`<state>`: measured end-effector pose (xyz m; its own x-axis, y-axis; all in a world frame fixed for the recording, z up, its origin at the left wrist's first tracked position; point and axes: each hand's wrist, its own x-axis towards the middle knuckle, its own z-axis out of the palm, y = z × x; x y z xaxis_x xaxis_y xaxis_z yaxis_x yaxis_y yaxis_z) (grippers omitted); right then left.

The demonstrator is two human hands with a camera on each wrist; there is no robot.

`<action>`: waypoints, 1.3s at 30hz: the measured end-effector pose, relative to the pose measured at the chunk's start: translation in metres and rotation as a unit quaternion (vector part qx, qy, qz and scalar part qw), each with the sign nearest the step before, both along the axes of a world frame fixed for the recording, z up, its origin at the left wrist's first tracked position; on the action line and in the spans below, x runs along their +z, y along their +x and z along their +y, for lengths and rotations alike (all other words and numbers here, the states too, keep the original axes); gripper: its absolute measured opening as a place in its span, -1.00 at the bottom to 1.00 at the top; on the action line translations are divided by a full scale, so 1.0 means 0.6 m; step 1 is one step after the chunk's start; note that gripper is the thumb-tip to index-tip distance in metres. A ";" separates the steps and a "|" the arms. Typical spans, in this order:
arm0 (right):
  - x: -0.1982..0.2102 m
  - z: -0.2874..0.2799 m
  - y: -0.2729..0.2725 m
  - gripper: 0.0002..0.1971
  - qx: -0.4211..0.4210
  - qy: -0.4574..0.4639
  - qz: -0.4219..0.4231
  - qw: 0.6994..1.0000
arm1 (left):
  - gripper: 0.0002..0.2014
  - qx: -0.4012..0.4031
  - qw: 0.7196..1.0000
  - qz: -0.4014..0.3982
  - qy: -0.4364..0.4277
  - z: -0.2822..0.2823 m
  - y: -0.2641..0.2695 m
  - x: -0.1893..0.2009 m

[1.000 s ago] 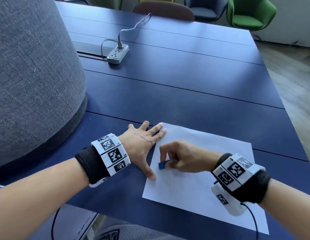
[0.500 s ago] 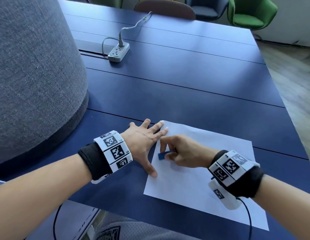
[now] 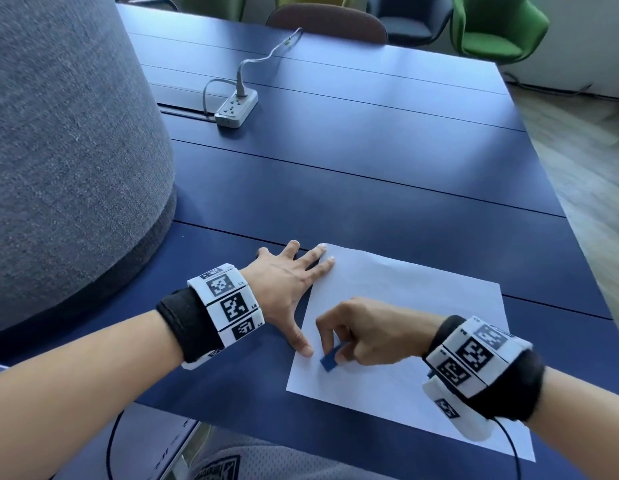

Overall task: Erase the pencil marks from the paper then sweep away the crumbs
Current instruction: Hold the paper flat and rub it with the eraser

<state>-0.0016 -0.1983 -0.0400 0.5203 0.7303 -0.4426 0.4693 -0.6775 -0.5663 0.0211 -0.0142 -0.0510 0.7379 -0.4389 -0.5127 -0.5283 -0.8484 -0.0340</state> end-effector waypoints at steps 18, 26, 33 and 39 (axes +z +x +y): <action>-0.034 -0.023 0.083 -0.95 -0.220 0.064 -0.108 0.967 | 0.47 -0.002 1.000 -0.014 -0.006 0.002 0.001 -0.007; -0.041 -0.031 0.110 -0.89 -0.268 0.054 -0.141 0.952 | 0.48 0.002 1.000 -0.014 -0.012 0.003 0.001 -0.008; -0.044 -0.035 0.098 -0.90 -0.245 0.041 -0.135 0.959 | 0.47 0.008 1.000 -0.002 -0.012 0.003 0.000 -0.005; -0.050 -0.027 0.077 -0.87 -0.219 0.053 -0.126 0.966 | 0.47 0.009 1.000 -0.004 -0.013 0.002 0.001 -0.006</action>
